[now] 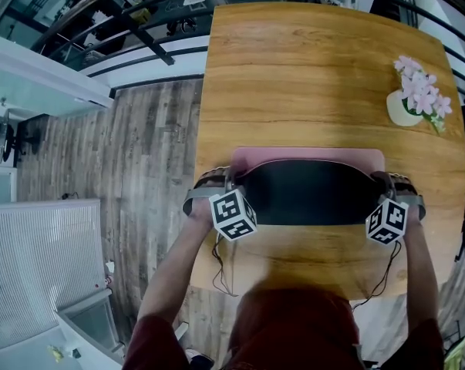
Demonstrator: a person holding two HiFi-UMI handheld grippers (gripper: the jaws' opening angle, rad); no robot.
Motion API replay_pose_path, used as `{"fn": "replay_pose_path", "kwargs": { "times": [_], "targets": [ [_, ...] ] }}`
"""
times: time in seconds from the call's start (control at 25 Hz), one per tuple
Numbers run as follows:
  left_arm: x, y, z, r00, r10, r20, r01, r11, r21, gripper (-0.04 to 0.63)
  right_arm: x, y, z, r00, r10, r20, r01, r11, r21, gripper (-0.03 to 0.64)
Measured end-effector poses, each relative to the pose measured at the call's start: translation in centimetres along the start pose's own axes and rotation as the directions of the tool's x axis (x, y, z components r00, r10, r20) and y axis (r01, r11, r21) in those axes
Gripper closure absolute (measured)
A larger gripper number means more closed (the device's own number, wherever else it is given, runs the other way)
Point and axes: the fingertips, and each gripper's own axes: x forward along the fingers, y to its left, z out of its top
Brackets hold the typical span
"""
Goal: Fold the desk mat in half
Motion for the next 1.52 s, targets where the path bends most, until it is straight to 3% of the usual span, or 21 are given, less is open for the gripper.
{"fn": "replay_pose_path", "kwargs": {
  "times": [1.0,1.52],
  "targets": [
    [1.5,2.2,0.5,1.0,0.03,-0.005,-0.03,0.999,0.031,0.555,1.6,-2.5,0.2,0.999,-0.033,0.004,0.033,0.999,0.015,0.581],
    [1.1,3.4,0.6,0.988,0.152,0.013,-0.152,0.988,0.016,0.473,1.1,-4.0,0.0,0.991,-0.13,0.023,0.128,0.99,0.057,0.47]
  ]
}}
